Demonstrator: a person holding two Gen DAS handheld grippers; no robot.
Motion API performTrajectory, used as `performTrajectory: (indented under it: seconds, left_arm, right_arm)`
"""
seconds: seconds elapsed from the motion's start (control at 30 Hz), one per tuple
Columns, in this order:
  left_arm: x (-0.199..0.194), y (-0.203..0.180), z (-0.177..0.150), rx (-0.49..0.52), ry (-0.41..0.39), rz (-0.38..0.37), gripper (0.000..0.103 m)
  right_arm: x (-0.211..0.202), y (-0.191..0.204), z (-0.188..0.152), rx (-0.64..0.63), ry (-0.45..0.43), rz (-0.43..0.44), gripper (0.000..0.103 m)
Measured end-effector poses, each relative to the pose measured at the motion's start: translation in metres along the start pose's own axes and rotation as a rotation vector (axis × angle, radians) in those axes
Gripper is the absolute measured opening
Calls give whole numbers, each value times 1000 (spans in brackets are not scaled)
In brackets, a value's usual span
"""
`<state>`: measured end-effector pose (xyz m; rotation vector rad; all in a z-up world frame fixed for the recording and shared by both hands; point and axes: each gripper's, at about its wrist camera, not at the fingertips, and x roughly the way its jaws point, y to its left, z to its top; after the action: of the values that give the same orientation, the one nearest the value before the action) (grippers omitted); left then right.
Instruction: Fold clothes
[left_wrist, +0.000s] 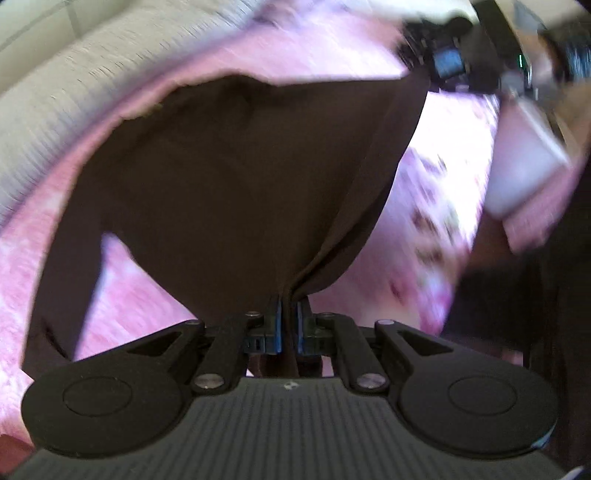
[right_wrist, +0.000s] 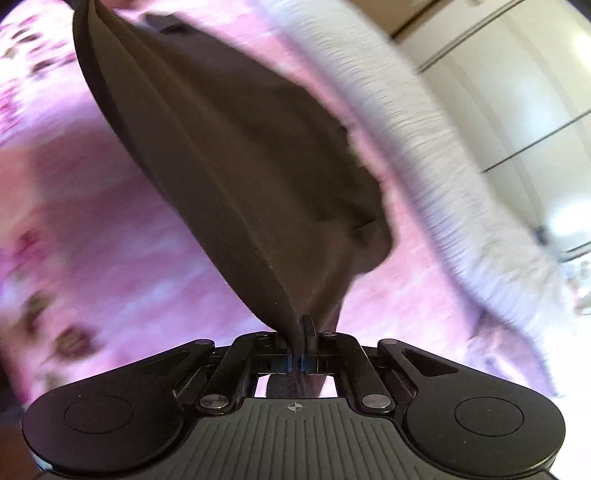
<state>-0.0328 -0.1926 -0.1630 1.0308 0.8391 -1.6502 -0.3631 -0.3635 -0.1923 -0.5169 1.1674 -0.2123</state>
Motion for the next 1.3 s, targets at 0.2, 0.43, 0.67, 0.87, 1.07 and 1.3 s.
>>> performTrajectory:
  seconds: [0.2,0.43,0.67,0.87,1.07,1.3]
  left_arm:
    - [70,-29,-57,-3,164,-27,6]
    - [86,-28,-92,12,371,-86,14]
    - [96,18,27,25,138,-18,37]
    - [152,34,198,225,-110,-2,55]
    - [240,11,339,511,-116,-66,60]
    - [343,-20,386,913,175,-152,35]
  right_arm:
    - [30,79,-27,27,131,184,2]
    - [54,43,-48,294,186,230,39]
    - [82,-41,-72,749,190,188,55]
    - [167,-90,-99,1169,156,322,55]
    - [179,-66,-68,1135,8,552,25]
    - [162,-47,-66,1145,-39,498,27]
